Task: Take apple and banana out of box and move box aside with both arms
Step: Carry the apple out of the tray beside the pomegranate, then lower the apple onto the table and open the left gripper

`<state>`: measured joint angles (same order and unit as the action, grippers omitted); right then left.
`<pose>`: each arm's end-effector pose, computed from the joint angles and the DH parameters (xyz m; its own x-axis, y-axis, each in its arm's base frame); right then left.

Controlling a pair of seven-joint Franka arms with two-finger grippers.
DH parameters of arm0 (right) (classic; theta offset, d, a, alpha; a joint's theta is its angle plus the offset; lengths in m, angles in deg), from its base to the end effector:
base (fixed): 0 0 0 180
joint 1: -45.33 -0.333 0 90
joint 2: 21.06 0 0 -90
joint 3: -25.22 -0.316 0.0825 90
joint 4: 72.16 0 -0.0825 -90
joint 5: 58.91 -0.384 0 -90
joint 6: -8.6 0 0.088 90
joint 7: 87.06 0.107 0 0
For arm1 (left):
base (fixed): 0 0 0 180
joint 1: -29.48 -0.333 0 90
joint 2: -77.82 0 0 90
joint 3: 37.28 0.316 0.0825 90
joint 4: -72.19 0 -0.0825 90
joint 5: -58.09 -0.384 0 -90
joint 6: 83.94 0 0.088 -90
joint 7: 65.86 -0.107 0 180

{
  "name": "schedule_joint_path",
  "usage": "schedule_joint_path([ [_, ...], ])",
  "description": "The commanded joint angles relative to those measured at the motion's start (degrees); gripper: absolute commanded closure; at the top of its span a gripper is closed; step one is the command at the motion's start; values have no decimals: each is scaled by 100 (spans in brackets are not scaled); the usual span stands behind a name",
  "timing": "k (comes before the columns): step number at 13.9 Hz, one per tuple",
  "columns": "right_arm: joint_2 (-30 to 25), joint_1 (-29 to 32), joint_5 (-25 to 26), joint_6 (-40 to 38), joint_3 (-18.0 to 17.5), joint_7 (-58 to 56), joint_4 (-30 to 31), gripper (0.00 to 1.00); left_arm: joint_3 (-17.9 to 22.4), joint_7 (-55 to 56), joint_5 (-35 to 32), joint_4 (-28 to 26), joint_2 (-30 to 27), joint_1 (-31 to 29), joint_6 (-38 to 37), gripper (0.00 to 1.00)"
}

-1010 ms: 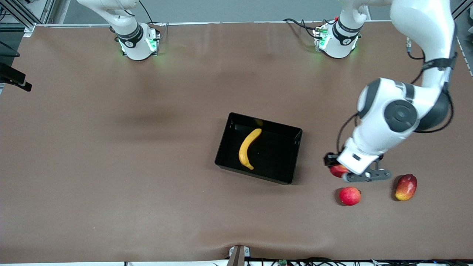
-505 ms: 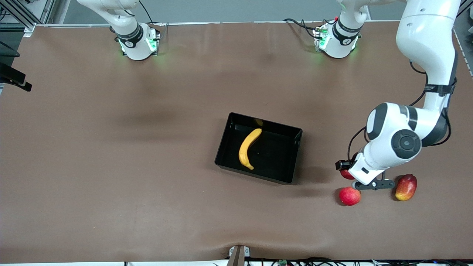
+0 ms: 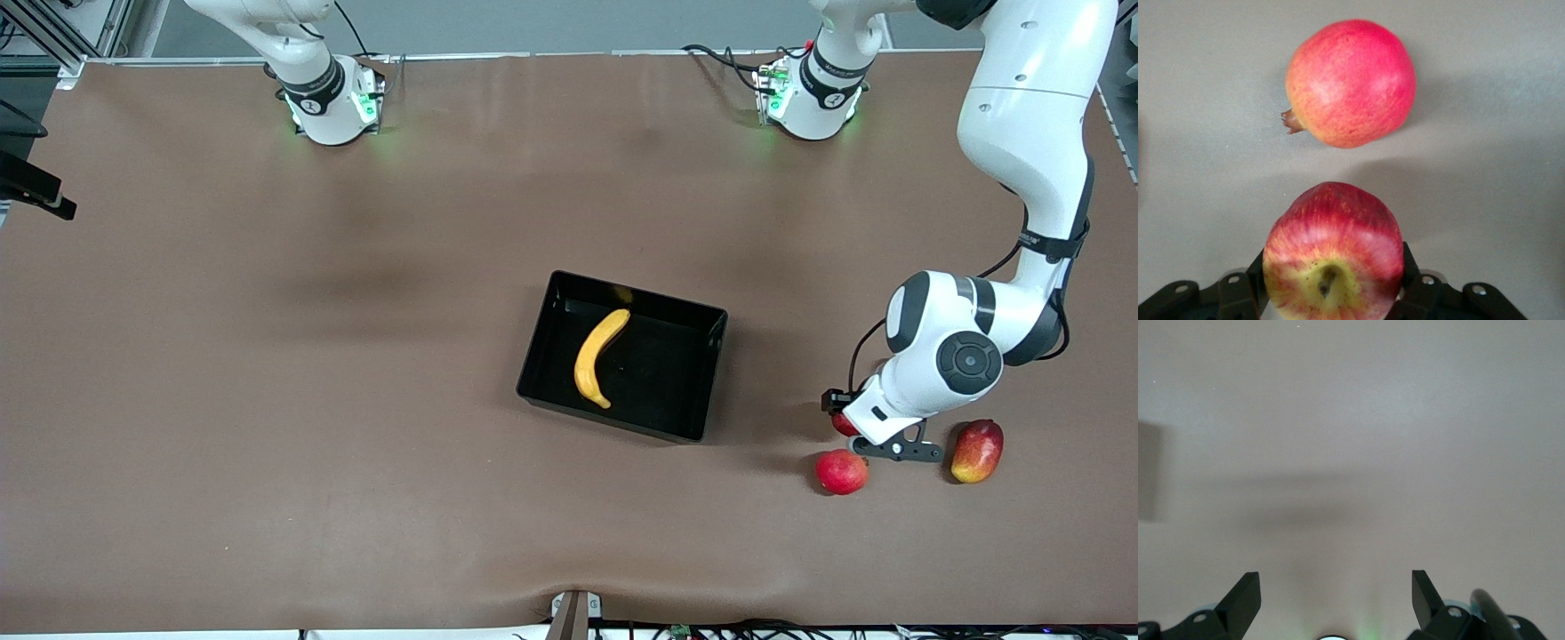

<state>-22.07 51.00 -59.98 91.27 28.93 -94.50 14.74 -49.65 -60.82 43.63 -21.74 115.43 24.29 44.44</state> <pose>0.5290 -0.0855 0.6484 0.9981 -0.0312 -0.0531 -0.0327 -0.9991 -0.0269 0.6813 -0.0610 0.2367 0.9874 -0.1551 -0.0324 -0.1569 -0.9856 -0.0636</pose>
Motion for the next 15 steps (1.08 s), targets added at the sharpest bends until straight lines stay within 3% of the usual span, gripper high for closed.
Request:
schedule_joint_path([
  [1,13,146,-7,-31,-98,6,-24,0,-55,-466,-135,-21,18,-149,90,100],
  [13,13,154,-7,-40,-89,14,-24,0,-46,-820,-135,-21,440,-457,495,100],
  [14,13,146,-7,-40,-98,14,-24,0,-46,-820,-144,-29,440,-474,495,87],
  [15,13,154,-7,-40,-89,14,-24,0,-46,-820,-144,-38,440,-492,495,65],
])
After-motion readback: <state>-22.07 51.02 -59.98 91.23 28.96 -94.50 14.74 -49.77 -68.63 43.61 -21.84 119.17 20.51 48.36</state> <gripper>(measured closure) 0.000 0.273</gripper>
